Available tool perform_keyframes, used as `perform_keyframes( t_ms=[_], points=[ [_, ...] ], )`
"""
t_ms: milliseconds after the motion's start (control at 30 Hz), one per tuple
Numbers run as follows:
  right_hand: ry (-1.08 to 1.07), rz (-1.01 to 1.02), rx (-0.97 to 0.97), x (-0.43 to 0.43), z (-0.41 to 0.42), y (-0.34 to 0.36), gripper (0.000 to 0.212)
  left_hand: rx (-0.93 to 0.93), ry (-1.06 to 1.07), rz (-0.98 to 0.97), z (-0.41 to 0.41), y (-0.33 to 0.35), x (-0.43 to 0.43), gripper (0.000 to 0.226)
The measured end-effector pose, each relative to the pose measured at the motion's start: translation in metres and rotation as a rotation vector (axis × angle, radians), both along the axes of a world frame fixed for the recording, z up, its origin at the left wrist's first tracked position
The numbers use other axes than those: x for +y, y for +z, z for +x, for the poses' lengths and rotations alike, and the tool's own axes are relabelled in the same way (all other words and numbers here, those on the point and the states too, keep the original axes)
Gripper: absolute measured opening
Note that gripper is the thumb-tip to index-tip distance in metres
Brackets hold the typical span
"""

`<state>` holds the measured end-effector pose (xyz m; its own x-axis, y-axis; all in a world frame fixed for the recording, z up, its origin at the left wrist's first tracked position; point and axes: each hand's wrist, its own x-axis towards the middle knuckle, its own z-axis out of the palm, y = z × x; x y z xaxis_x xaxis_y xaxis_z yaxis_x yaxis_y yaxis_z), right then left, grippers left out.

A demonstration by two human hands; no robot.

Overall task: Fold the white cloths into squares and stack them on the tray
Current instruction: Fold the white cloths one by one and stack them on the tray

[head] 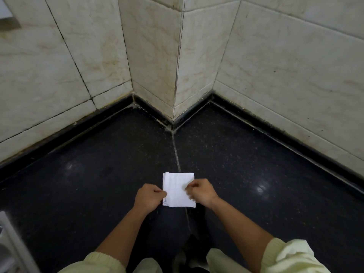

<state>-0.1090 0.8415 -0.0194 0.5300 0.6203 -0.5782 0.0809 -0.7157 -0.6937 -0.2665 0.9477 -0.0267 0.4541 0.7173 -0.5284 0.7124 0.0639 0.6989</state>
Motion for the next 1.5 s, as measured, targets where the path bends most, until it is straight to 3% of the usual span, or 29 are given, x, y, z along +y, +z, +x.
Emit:
perform_keyframes(
  t_ms=[133,300,433,567,733,867,1167,1500],
  points=[
    [-0.119,-0.022,-0.052,-0.01,0.014,-0.003,0.01,0.025,0.012,0.018,-0.002,0.001,-0.001,0.009],
    [-0.236,-0.035,-0.043,-0.015,0.019,-0.004,0.005,-0.004,0.191,0.022,0.004,0.004,0.0,0.01],
    [-0.277,-0.036,0.061,-0.016,0.008,-0.007,0.012,-0.017,0.258,-0.205,0.012,0.009,-0.003,0.023],
    [-0.341,-0.026,0.195,-0.014,-0.002,-0.007,0.019,0.034,0.196,-0.278,0.019,0.016,-0.005,0.022],
    [-0.485,0.056,0.456,-0.018,0.007,0.014,0.031,-0.044,0.261,-0.541,0.02,0.032,-0.01,0.009],
    [-0.549,0.156,0.571,-0.034,0.015,0.024,0.041,-0.193,0.248,-0.656,0.029,0.04,-0.014,0.019],
    [-0.69,0.321,0.547,-0.109,0.045,0.051,0.038,-0.265,-0.059,-0.656,0.09,0.071,-0.048,0.038],
    [-0.856,0.467,0.425,-0.281,0.079,0.09,0.024,-0.293,-0.333,-0.664,0.159,0.104,-0.188,0.042]
  ],
)
